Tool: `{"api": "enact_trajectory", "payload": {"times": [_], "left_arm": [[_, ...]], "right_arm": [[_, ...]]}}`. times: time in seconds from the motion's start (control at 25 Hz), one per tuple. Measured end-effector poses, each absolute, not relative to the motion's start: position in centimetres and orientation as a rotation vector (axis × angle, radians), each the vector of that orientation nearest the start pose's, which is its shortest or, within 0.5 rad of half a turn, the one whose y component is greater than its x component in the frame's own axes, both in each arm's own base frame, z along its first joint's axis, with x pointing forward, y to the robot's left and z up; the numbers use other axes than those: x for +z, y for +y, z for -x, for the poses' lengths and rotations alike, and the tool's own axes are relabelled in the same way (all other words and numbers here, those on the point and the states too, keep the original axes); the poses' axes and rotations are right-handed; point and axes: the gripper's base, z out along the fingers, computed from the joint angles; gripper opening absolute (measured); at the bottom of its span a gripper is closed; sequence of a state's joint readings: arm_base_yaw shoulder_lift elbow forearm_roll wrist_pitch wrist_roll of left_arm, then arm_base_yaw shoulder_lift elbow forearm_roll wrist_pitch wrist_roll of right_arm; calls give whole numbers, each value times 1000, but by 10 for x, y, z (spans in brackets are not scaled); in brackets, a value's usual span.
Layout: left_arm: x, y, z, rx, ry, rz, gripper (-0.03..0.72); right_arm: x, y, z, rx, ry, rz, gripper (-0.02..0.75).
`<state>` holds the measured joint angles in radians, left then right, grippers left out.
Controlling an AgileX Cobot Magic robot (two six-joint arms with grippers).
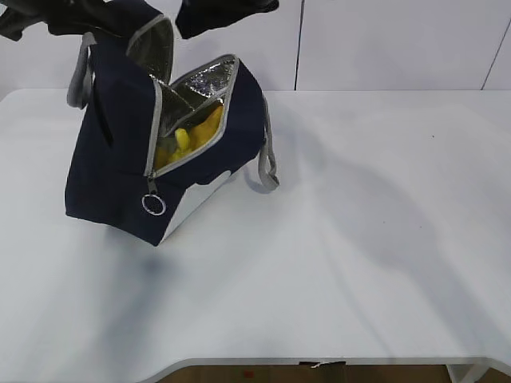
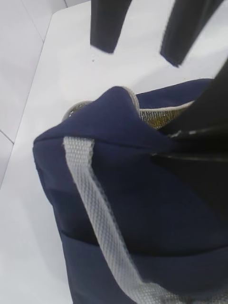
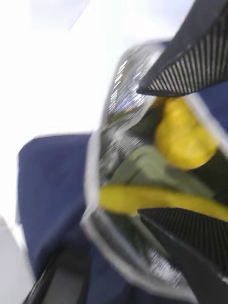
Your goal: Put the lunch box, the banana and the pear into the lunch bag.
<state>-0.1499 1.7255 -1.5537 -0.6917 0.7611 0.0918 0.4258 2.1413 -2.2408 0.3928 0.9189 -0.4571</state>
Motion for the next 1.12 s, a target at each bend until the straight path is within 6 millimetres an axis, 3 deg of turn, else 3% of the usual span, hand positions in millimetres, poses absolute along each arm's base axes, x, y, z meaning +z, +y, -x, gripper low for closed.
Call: {"api": "enact_trajectory", "payload": {"times": [0.28,0.56,0.8,1.12], "left_arm": [[343,-98,-385,-807,2337,80,-6],[338,-92,-385,-676,2363,11,-6],[337,-90,-385,-633,2368,-10,-6],[337,-90,-385,-630,2369,-11,-6]], "right_arm": [[351,186,-444,382,2330,700,531],[350,154,-450,513,2426,554,489],[347,161,-446,650,2438,531,477],[314,172,-455,809,2502,499,463]]}}
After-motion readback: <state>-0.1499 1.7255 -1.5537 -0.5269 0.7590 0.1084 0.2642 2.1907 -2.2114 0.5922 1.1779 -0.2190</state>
